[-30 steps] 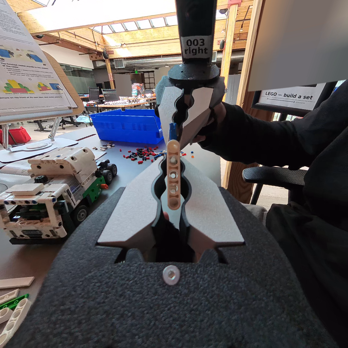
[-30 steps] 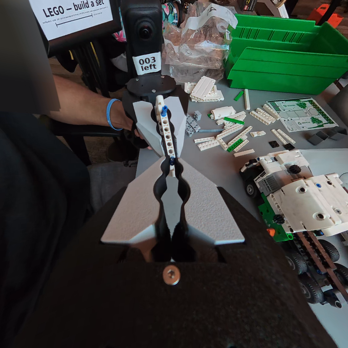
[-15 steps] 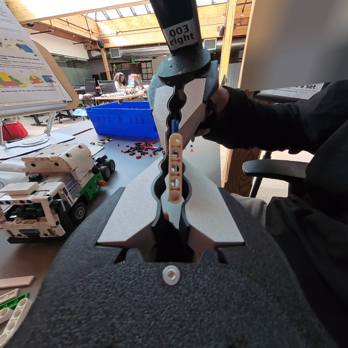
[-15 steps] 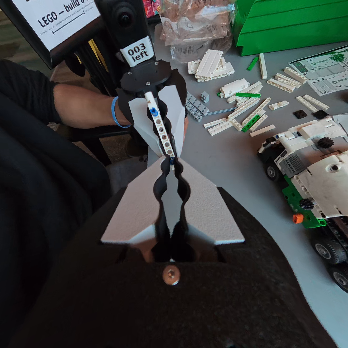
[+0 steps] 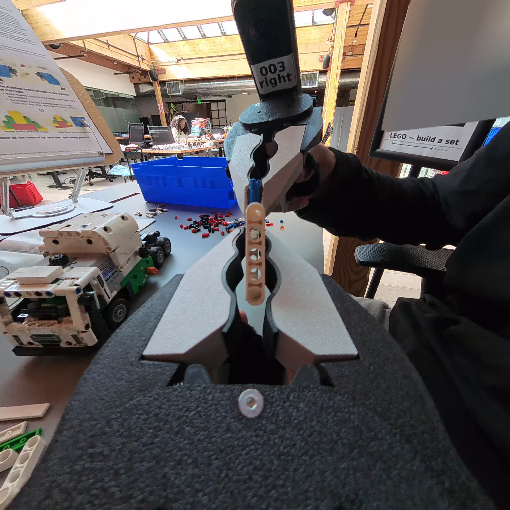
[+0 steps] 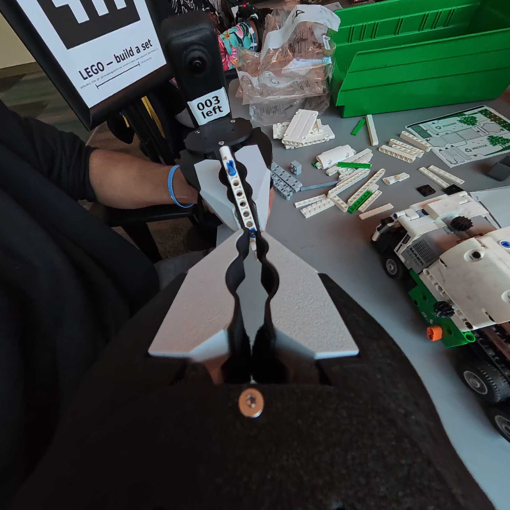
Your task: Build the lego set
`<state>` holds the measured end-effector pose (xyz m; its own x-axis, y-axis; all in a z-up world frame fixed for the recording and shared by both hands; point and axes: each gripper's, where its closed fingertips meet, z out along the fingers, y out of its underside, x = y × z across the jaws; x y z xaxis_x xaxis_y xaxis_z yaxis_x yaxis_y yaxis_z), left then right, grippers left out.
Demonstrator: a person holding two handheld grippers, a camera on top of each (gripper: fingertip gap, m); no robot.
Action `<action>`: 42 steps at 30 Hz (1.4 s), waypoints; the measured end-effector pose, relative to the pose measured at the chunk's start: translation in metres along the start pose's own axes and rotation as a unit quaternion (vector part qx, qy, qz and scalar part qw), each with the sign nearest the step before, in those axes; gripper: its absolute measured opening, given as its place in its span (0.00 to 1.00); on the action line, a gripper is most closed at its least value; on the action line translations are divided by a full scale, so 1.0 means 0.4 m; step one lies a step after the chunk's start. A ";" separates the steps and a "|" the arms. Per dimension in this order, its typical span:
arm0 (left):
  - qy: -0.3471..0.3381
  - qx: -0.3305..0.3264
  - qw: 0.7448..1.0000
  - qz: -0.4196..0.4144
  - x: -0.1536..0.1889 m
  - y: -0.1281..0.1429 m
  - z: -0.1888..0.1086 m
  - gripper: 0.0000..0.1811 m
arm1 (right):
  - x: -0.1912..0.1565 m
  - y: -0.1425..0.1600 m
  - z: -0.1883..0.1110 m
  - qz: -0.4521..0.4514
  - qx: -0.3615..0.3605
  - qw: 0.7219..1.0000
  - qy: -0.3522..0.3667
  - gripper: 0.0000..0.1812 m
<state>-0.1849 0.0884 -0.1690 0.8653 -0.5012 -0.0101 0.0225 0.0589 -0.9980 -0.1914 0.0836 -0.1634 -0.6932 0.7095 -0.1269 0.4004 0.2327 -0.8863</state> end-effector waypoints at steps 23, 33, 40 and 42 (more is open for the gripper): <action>-0.021 0.094 0.976 -0.194 -0.119 -0.062 0.028 0.03 | 0.083 0.023 -0.001 0.086 0.181 0.980 0.009 0.15; 0.035 0.069 0.960 -0.270 -0.158 -0.072 0.155 0.03 | 0.152 0.017 -0.061 0.122 0.250 0.960 0.041 0.07; 0.065 -0.030 0.965 -0.250 -0.139 -0.015 0.134 0.03 | 0.145 0.045 -0.080 0.155 0.192 0.969 -0.014 0.04; 0.070 -0.044 0.964 -0.251 -0.133 -0.008 0.117 0.04 | 0.137 0.055 -0.077 0.156 0.164 0.974 -0.022 0.04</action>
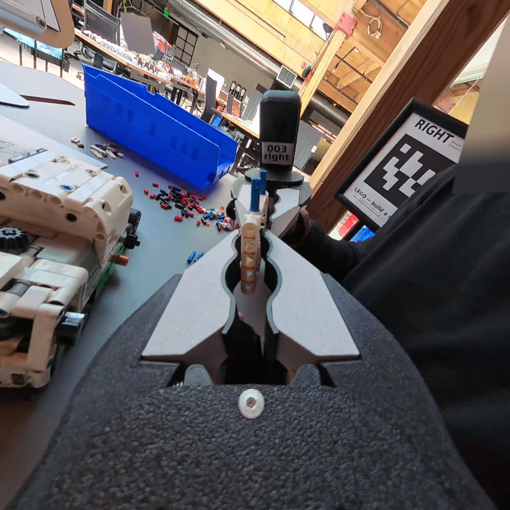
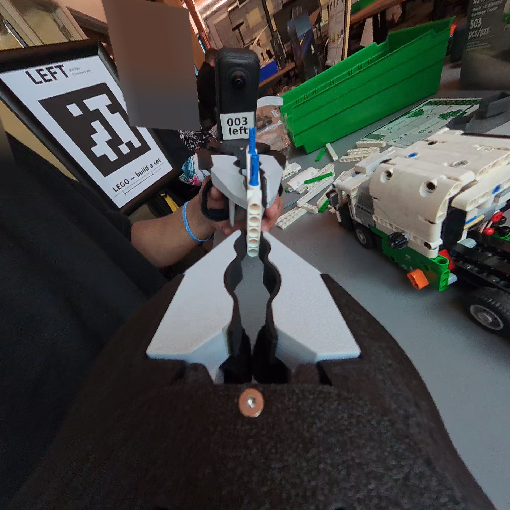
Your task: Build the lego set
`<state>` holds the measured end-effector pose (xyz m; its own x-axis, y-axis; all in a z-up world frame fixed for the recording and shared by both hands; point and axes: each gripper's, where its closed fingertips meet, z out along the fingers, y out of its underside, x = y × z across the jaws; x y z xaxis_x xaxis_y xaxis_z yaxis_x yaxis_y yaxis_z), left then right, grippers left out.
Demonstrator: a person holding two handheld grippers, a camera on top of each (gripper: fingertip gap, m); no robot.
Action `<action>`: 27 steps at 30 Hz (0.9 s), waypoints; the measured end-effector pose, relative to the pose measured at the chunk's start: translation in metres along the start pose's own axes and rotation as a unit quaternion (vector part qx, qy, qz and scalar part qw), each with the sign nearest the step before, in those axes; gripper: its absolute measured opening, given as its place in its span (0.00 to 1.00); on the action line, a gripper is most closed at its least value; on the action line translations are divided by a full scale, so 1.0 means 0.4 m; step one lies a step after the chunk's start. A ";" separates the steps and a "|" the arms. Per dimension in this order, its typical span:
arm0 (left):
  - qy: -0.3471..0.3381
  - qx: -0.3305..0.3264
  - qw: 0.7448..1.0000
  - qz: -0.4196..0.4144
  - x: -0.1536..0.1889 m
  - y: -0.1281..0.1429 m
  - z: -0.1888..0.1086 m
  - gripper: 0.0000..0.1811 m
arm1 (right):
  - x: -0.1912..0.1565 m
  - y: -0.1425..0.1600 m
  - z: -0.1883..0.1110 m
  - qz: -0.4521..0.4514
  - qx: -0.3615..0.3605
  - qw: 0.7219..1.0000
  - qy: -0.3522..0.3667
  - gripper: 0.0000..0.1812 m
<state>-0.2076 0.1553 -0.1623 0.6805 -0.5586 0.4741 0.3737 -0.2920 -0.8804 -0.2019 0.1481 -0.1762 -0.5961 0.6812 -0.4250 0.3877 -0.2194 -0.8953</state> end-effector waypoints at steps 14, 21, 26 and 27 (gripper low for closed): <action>-0.034 -0.160 0.975 0.153 0.083 0.086 -0.039 0.04 | -0.075 0.087 -0.017 -0.076 -0.177 0.981 0.006 0.04; -0.016 0.042 0.993 0.106 0.113 -0.036 -0.032 0.03 | -0.072 -0.023 -0.058 -0.036 -0.012 0.999 0.004 0.14; -0.038 0.269 0.962 0.017 0.079 -0.140 -0.055 0.03 | -0.057 -0.032 -0.016 0.058 0.126 0.990 0.028 0.18; -0.038 0.279 0.959 0.018 0.082 -0.138 -0.042 0.03 | -0.058 -0.035 -0.009 0.075 0.159 0.984 0.031 0.17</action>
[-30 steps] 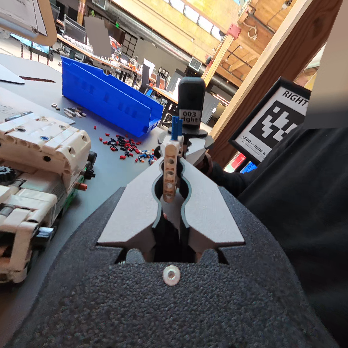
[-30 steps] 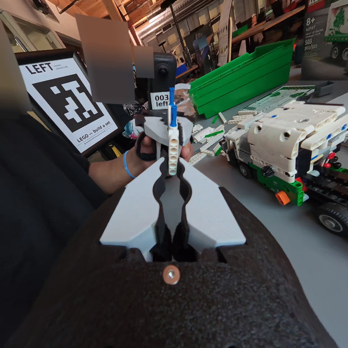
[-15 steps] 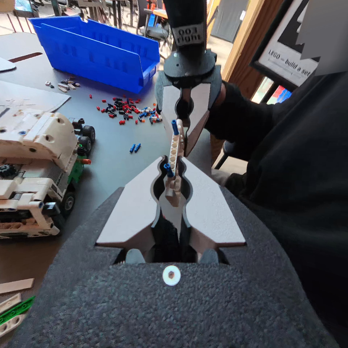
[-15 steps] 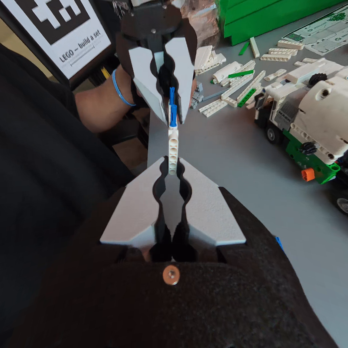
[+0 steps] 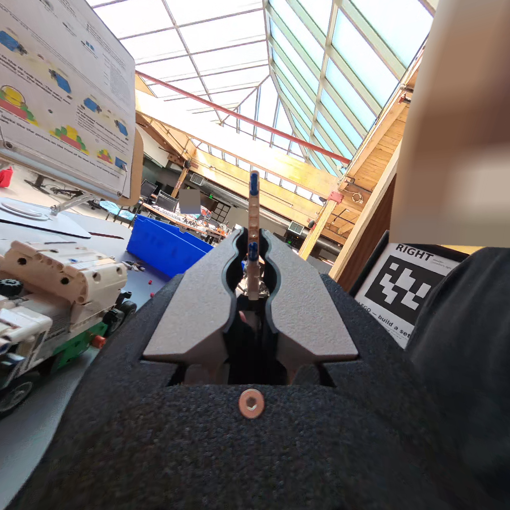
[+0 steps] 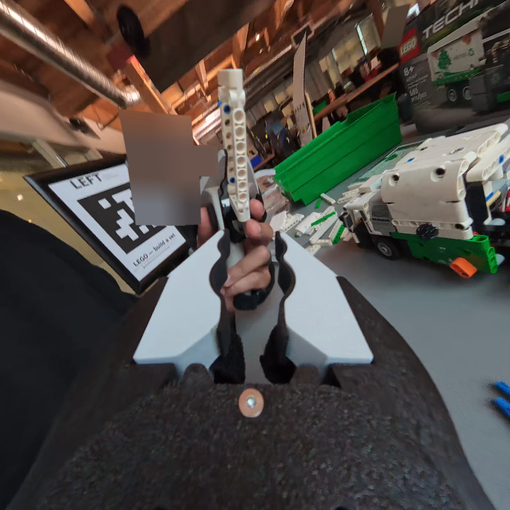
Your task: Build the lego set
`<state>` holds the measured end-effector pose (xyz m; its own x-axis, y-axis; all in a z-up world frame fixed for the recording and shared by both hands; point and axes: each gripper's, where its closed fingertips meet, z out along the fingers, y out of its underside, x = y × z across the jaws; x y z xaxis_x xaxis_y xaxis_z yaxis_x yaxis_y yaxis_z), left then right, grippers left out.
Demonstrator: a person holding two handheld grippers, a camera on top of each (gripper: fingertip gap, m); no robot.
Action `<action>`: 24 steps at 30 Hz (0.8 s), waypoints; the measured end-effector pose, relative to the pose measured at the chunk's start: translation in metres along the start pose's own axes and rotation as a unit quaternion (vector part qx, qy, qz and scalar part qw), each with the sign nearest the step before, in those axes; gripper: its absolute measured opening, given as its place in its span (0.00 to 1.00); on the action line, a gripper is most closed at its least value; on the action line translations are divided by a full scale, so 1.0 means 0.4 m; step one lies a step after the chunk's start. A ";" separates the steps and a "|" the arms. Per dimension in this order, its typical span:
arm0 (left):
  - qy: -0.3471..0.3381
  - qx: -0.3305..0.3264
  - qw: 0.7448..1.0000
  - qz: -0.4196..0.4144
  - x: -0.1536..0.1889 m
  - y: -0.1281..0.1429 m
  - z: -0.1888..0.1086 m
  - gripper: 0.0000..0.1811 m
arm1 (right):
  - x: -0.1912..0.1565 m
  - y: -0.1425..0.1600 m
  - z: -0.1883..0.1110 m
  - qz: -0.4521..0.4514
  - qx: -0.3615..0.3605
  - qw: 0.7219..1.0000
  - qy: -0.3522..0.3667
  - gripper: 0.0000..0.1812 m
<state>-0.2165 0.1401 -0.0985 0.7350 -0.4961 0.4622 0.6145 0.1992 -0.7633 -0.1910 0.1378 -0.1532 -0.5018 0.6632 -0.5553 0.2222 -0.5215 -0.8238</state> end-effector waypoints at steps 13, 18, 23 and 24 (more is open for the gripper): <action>0.017 0.003 0.999 -0.030 0.003 0.064 0.051 0.03 | -0.021 -0.025 -0.011 0.004 0.067 0.997 -0.038 0.10; 0.020 -0.012 0.999 -0.035 0.010 0.087 0.049 0.03 | -0.018 -0.029 -0.018 0.008 0.067 0.997 -0.042 0.03; 0.001 -0.123 0.991 0.044 -0.018 0.124 -0.003 0.13 | 0.017 0.008 -0.048 -0.065 -0.091 0.994 0.013 0.03; 0.012 -0.173 0.983 0.067 -0.018 0.138 -0.019 0.15 | 0.019 0.027 -0.060 -0.084 -0.141 0.986 0.019 0.03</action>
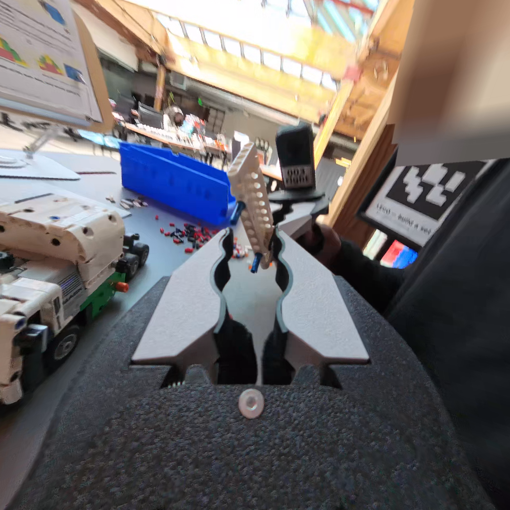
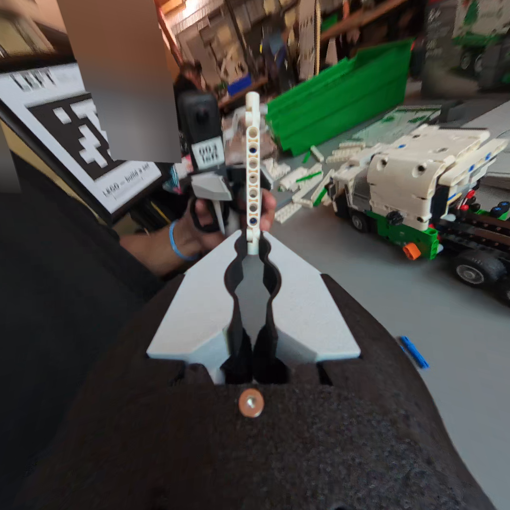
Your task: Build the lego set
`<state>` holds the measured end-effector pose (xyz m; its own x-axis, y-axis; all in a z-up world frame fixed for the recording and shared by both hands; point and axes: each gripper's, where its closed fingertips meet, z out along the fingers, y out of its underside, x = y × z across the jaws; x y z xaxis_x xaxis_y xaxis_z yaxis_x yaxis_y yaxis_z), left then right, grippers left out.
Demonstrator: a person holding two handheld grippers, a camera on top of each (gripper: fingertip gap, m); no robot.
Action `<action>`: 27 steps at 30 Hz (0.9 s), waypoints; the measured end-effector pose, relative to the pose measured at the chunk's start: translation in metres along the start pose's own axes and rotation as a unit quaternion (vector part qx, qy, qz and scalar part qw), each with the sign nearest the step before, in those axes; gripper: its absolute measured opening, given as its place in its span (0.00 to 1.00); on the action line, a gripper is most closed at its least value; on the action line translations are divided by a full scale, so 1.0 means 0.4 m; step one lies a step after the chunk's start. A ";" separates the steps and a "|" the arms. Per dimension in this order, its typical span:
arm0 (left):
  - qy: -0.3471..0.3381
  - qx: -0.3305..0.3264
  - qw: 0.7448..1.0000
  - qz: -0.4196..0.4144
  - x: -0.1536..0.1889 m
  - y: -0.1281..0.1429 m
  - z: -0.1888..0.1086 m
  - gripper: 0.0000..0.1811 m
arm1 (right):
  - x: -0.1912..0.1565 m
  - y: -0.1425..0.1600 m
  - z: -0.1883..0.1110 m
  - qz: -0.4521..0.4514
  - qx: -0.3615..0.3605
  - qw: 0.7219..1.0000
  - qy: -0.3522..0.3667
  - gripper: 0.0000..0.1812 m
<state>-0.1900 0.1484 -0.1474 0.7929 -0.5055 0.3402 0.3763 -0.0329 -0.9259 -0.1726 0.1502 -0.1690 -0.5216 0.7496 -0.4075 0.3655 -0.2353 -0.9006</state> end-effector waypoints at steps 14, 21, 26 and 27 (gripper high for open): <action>0.108 -0.182 0.975 0.076 0.067 0.069 -0.015 0.08 | -0.038 0.138 -0.010 -0.101 -0.199 0.975 -0.005 0.04; 0.114 -0.182 0.974 0.076 0.085 0.082 -0.024 0.04 | -0.039 0.148 -0.005 -0.114 -0.215 0.970 -0.002 0.04; 0.104 -0.198 0.970 0.095 0.083 0.094 -0.038 0.03 | -0.040 0.145 -0.005 -0.111 -0.207 0.972 -0.002 0.04; 0.104 -0.197 0.970 0.094 0.084 0.096 -0.040 0.04 | -0.041 0.144 -0.006 -0.116 -0.207 0.971 -0.002 0.04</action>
<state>-0.1565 0.1162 -0.1740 0.6997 -0.6968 0.1575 -0.0102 -0.2302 -0.9731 -0.1412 0.1258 -0.2140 -0.6290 0.7507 -0.2021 0.5168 0.2096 -0.8300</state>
